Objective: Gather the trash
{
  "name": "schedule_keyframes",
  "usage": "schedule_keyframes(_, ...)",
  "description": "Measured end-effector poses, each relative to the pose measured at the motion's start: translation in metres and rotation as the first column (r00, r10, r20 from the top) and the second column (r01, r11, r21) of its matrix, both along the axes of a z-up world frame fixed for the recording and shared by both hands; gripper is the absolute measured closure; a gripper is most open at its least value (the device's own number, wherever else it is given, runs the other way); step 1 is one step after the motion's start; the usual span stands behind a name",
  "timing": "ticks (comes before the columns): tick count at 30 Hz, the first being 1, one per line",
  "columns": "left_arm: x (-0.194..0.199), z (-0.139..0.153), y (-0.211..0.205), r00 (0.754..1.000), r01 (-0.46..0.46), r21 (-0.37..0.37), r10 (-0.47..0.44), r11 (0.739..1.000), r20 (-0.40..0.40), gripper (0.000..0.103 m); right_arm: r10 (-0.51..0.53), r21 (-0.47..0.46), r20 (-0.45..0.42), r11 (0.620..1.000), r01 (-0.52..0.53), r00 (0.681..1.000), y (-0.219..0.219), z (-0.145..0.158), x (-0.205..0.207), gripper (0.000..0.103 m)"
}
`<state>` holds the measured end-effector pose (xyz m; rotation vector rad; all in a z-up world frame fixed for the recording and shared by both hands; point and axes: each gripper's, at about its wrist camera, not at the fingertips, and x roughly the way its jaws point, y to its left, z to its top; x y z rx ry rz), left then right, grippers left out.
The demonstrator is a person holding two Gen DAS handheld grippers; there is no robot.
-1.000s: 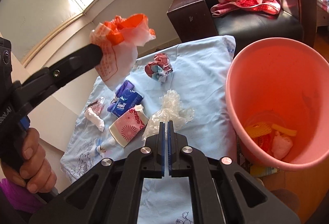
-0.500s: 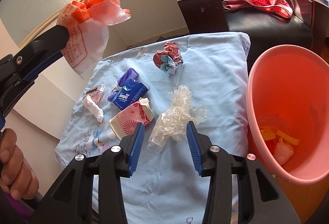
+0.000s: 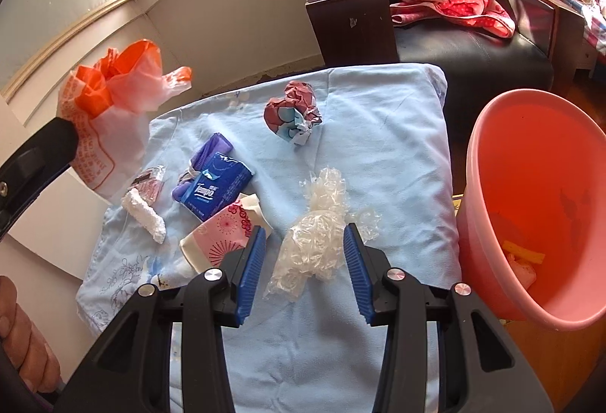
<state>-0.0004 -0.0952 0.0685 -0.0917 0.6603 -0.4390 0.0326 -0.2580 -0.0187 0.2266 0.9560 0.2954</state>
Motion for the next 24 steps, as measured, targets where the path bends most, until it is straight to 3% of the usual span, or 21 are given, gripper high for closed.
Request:
schedule_keyframes(12, 0.01, -0.017, 0.021, 0.999, 0.013, -0.067, -0.015, 0.998, -0.031, 0.082, -0.018, -0.016, -0.074, 1.0, 0.017, 0.997, 0.006, -0.023, 0.004, 0.06)
schedule_keyframes(14, 0.01, -0.017, 0.021, 0.999, 0.012, -0.069, -0.014, 0.998, -0.035, 0.082, -0.01, -0.009, -0.082, 1.0, 0.01, 0.997, 0.004, -0.026, 0.002, 0.069)
schedule_keyframes(24, 0.007, -0.013, 0.007, 0.998, 0.04, -0.065, -0.043, 0.997, -0.041, 0.082, -0.05, 0.079, 0.034, 0.996, 0.048, 0.998, -0.03, 0.005, -0.028, 0.076)
